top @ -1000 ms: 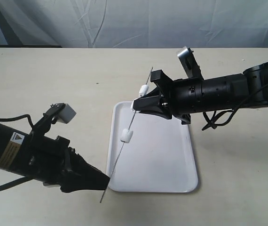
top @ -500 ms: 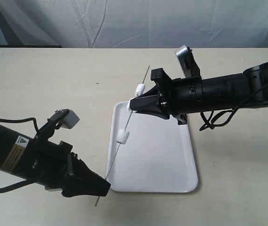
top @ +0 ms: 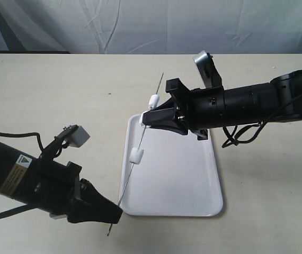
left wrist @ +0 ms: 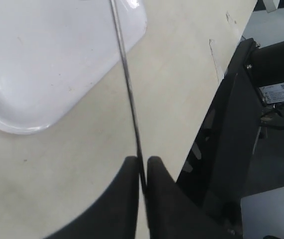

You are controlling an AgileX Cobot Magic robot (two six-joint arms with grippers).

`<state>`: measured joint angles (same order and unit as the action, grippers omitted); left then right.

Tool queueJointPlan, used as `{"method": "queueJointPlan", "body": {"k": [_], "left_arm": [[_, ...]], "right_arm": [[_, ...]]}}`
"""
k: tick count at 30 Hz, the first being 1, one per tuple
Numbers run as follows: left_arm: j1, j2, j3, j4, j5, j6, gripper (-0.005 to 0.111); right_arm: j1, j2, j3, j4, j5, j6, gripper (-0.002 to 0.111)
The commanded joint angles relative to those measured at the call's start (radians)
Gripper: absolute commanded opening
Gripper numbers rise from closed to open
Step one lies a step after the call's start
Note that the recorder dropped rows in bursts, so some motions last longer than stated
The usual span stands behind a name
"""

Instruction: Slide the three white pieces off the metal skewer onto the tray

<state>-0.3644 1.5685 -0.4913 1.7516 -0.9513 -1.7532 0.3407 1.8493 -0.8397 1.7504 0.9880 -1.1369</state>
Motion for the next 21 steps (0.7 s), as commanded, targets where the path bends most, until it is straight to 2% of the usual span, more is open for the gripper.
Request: {"method": "queueJointPlan", "body": {"k": [1, 5, 7, 11, 13, 21], "left_arm": [[-0.006, -0.003, -0.001, -0.019, -0.015, 0.033, 0.000], [-0.006, -0.003, -0.001, -0.015, 0.028, 0.033, 0.000], [-0.006, -0.003, -0.001, -0.015, 0.033, 0.033, 0.000], [-0.006, -0.003, -0.001, -0.007, 0.033, 0.040, 0.000], [-0.006, -0.003, -0.001, -0.007, 0.033, 0.040, 0.000], [-0.006, -0.003, -0.001, -0.007, 0.046, 0.040, 0.000]], "right_arm": [[0.010, -0.006, -0.005, -0.006, -0.012, -0.015, -0.001], [0.010, -0.006, -0.005, -0.006, -0.007, -0.015, -0.001], [0.010, -0.006, -0.005, -0.006, -0.007, -0.018, 0.005], [0.010, -0.006, -0.005, -0.006, -0.007, -0.019, 0.036], [0.010, -0.006, -0.005, -0.006, -0.007, -0.019, 0.045], [0.008, -0.006, -0.027, -0.006, -0.014, -0.032, 0.045]]}}
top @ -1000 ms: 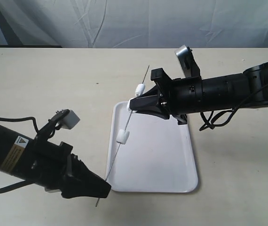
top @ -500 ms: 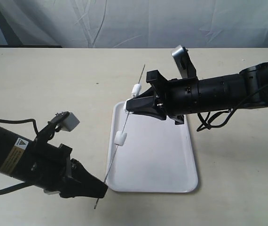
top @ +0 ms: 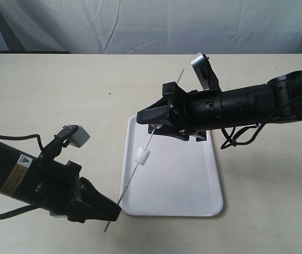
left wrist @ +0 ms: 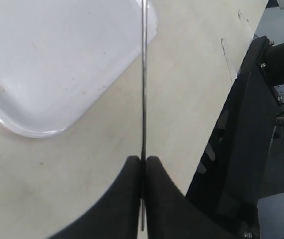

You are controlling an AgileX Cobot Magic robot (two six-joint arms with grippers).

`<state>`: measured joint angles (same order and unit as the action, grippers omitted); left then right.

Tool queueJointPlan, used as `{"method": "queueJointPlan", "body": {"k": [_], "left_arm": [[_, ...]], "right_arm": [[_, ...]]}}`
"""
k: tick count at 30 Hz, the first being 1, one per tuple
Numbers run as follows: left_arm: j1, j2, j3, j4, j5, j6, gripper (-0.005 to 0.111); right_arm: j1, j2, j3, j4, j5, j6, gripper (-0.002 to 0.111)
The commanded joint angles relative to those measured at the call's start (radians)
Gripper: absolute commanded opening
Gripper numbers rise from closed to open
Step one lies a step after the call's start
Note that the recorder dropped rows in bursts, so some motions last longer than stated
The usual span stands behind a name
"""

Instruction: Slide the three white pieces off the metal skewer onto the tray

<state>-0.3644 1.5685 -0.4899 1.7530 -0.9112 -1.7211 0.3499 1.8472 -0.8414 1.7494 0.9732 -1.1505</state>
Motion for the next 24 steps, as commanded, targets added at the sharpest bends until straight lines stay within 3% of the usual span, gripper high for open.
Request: {"method": "queueJointPlan", "body": {"k": [1, 12, 21, 24], "left_arm": [[-0.006, -0.003, -0.002, -0.009, 0.038, -0.002, 0.000], [-0.006, -0.009, 0.009, -0.017, 0.164, -0.025, 0.000], [-0.006, -0.009, 0.009, -0.009, 0.148, -0.026, 0.000], [-0.006, -0.009, 0.009, -0.009, 0.148, -0.030, 0.000]], "right_arm": [[-0.001, -0.006, -0.036, -0.005, 0.003, -0.019, 0.045], [-0.001, -0.044, -0.082, -0.005, -0.069, 0.003, 0.045], [-0.001, -0.044, -0.082, -0.005, -0.090, 0.002, 0.044], [-0.001, -0.046, -0.082, -0.005, -0.105, 0.002, 0.037]]}}
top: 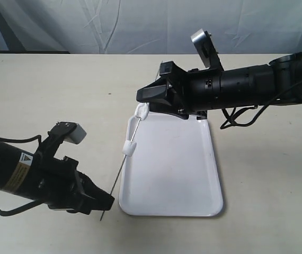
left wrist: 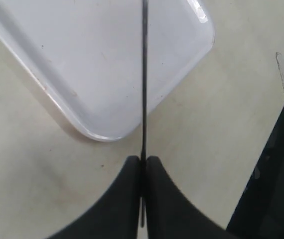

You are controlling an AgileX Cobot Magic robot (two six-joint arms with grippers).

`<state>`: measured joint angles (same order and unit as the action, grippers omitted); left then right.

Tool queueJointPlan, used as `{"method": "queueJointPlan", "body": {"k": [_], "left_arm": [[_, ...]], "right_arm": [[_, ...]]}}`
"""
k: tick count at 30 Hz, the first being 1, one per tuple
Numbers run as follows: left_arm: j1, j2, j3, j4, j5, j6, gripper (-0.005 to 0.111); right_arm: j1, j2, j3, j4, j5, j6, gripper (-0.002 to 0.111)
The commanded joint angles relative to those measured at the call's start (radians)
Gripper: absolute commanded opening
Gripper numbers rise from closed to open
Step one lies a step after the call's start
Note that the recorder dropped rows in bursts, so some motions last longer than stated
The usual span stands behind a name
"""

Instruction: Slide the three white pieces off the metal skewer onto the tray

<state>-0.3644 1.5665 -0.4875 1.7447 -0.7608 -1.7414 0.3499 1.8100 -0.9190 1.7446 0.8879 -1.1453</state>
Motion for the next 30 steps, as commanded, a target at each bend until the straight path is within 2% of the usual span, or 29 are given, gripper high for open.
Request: {"method": "queueJointPlan", "body": {"k": [1, 5, 21, 30], "left_arm": [[-0.006, -0.007, 0.007, 0.000, -0.002, -0.010, 0.000], [-0.006, -0.007, 0.007, 0.000, -0.012, -0.010, 0.000], [-0.006, -0.007, 0.028, 0.000, -0.028, -0.014, 0.000], [-0.006, -0.007, 0.080, 0.000, -0.024, -0.082, 0.000]], "right_arm": [[-0.001, -0.011, -0.005, 0.000, -0.026, -0.003, 0.034], [-0.001, -0.011, -0.005, 0.000, -0.046, -0.005, 0.023], [-0.001, -0.011, -0.005, 0.000, -0.117, -0.009, 0.023], [-0.001, -0.011, -0.005, 0.000, -0.137, -0.009, 0.023]]}}
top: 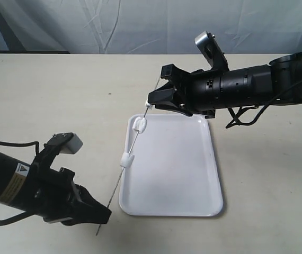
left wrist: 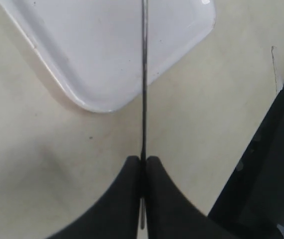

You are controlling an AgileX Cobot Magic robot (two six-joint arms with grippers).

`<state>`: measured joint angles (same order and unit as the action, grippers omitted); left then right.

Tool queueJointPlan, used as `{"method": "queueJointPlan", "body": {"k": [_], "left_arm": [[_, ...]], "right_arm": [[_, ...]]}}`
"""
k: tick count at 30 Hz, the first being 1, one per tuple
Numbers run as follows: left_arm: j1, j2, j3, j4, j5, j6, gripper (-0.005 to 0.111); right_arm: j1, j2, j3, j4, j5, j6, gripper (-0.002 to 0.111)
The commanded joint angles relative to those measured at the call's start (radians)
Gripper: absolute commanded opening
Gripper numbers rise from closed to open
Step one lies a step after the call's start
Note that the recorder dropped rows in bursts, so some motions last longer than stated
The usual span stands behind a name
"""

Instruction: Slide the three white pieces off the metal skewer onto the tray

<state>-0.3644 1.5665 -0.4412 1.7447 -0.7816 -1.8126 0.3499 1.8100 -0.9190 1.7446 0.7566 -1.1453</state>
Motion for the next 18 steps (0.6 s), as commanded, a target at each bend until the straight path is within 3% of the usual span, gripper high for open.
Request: {"method": "queueJointPlan", "body": {"k": [1, 9, 13, 18], "left_arm": [[-0.006, -0.007, 0.038, 0.000, -0.003, -0.011, 0.000], [-0.006, -0.031, 0.043, -0.001, -0.039, 0.019, 0.000], [-0.006, -0.061, 0.040, -0.029, -0.037, 0.042, 0.000], [-0.006, -0.061, 0.037, -0.045, -0.026, 0.044, 0.000]], "right_arm": [[-0.001, -0.011, -0.005, 0.000, -0.008, -0.009, 0.023], [-0.001, -0.009, -0.005, -0.011, -0.045, 0.025, 0.024], [-0.001, -0.009, -0.005, -0.013, -0.014, 0.025, 0.045], [0.001, -0.009, -0.005, -0.013, 0.029, 0.027, 0.033]]}}
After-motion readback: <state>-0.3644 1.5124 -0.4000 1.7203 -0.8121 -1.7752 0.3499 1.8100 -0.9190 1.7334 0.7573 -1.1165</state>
